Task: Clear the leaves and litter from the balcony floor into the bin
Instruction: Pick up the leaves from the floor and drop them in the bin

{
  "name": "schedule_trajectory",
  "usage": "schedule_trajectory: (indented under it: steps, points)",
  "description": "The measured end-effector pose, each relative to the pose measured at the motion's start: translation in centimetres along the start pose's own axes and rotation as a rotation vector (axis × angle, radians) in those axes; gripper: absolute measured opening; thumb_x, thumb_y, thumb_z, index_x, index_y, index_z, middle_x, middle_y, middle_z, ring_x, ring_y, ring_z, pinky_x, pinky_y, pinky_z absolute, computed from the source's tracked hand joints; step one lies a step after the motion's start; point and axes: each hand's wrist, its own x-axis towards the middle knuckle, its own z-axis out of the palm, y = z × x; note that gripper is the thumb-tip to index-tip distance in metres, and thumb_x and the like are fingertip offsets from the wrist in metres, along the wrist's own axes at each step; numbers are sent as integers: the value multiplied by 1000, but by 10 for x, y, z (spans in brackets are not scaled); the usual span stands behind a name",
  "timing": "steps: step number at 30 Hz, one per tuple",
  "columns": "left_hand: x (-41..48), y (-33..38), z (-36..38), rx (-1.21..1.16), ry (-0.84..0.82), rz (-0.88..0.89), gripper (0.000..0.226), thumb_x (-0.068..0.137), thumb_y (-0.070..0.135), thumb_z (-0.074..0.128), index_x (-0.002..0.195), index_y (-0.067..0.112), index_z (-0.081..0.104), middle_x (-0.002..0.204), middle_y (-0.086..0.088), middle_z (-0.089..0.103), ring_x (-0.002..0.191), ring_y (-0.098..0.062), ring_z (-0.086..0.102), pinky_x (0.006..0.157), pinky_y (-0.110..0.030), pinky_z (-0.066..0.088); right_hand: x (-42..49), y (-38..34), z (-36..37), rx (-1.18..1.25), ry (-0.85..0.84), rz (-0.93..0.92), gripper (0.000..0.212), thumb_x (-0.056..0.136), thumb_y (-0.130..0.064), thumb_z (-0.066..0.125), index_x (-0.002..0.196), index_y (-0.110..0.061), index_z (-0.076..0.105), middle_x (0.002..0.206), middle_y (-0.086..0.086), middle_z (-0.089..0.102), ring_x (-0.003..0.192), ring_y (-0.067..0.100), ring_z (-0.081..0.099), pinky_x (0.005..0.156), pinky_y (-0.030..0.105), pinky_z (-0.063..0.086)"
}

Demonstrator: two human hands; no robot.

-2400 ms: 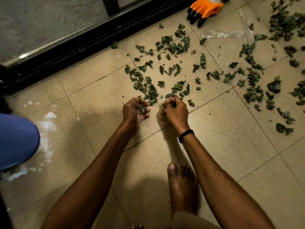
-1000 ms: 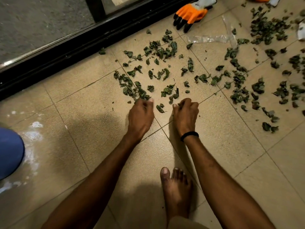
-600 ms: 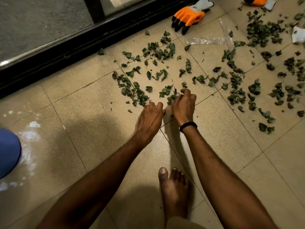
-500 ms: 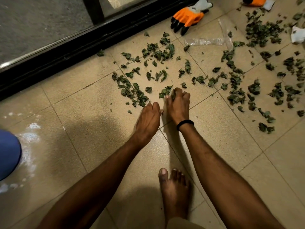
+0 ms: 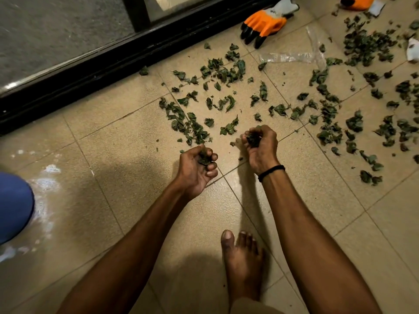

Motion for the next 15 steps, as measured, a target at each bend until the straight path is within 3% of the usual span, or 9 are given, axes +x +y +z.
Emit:
schedule_trajectory:
  steps: [2,5,7,9,12,15]
  points:
    - [-1,2,-2,25,16,5,41,104,41,39,74,14,50,75,-6,59,57,-13,42,45,-21,30,7,3,3,-245,37,-139,20,92,-25,64,83,-8,60,68,3,61,59,16,58,59,31,53]
    - [1,5,-3,88,38,35,34,106,38,42,85,13,53,81,-8,64,60,-13,49,45,-21,38,18,14,11,-849,-10,-392,48,87,-56,64,107,-14,56,103,4,62,86,17,61,76,34,54]
    - [5,4,-1,144,74,97,17,106,19,44,99,8,55,86,-10,63,63,-13,53,51,-22,45,23,24,19,-1144,-102,-539,58,87,-57,64,122,-15,49,121,8,46,100,19,50,81,27,44]
    - [8,3,0,269,174,188,17,105,5,42,108,5,59,86,-10,60,64,-13,54,55,-24,48,26,35,24,-1357,-152,-699,49,90,-48,65,124,-17,49,121,10,40,104,20,41,83,26,37]
    - [13,2,-2,575,331,402,23,104,5,41,103,12,62,82,-3,60,65,-12,54,54,-27,47,30,43,22,-1401,-190,-830,18,98,-29,56,111,-15,54,112,8,44,101,24,47,80,25,37]
    - [18,8,-4,967,495,673,19,104,21,43,99,20,61,93,4,64,82,-15,60,71,-30,49,30,34,19,-1247,-153,-707,11,100,-21,52,105,-13,59,105,3,51,93,18,53,77,21,38]
